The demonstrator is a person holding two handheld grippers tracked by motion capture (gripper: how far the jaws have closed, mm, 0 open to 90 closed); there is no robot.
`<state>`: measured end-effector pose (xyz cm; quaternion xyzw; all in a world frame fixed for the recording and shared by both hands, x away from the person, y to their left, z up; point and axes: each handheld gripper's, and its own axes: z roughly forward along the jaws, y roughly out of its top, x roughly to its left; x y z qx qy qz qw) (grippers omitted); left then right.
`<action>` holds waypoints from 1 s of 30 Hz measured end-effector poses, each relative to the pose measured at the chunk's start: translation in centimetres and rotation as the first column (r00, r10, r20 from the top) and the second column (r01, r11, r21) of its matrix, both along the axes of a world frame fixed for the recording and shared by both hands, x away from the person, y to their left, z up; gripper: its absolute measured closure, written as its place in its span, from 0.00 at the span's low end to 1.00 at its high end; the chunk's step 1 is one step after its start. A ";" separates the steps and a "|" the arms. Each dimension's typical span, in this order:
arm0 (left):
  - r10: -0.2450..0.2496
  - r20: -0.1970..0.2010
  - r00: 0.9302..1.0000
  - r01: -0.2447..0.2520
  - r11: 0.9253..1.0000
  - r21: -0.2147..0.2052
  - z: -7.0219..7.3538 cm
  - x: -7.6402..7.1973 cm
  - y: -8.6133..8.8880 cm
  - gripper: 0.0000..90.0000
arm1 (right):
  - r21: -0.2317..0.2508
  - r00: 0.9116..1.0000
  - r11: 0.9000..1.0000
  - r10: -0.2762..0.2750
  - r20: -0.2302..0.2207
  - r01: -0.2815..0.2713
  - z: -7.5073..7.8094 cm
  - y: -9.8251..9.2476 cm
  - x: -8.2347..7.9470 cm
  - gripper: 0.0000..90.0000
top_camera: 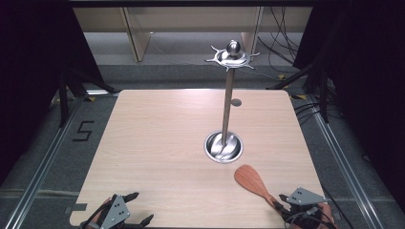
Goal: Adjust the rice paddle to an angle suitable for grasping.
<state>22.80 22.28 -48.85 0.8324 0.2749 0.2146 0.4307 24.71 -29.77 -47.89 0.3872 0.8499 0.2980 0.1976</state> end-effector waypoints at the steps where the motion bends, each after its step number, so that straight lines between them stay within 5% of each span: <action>1: 0.000 0.000 1.000 0.000 1.000 0.001 0.0 0.0 0.0 0.20 | -0.010 1.000 1.000 0.013 0.005 -0.013 0.0 0.1 0.0 0.78; 6: 0.000 0.012 1.000 -0.001 1.000 0.016 0.0 0.1 0.1 0.20 | -0.036 0.999 0.998 0.043 0.006 -0.043 0.0 0.7 0.1 0.92; 10: -0.003 -0.006 1.000 0.004 1.000 0.006 0.0 0.1 0.1 0.20 | -0.038 0.998 0.998 0.042 -0.036 -0.044 -0.2 0.9 0.1 0.99; 19: 0.009 0.008 1.000 -0.009 1.000 -0.007 -0.2 0.2 0.0 0.20 | -0.044 0.997 0.997 0.058 -0.053 -0.060 -0.6 0.9 0.1 1.00; 24: 0.006 0.005 1.000 -0.006 1.000 0.020 -0.1 0.3 0.2 0.20 | -0.071 0.994 0.994 0.078 -0.071 -0.083 -1.0 1.2 0.1 1.00; 25: 0.007 -0.009 1.000 -0.007 1.000 -0.006 -0.2 0.2 0.0 0.20 | -0.074 0.994 0.994 0.078 -0.073 -0.083 -1.0 1.2 0.2 1.00; 30: 0.003 0.005 1.000 -0.003 1.000 0.001 -0.1 0.3 0.1 0.20 | -0.113 0.995 0.991 0.065 -0.072 -0.073 -0.9 0.9 0.3 1.00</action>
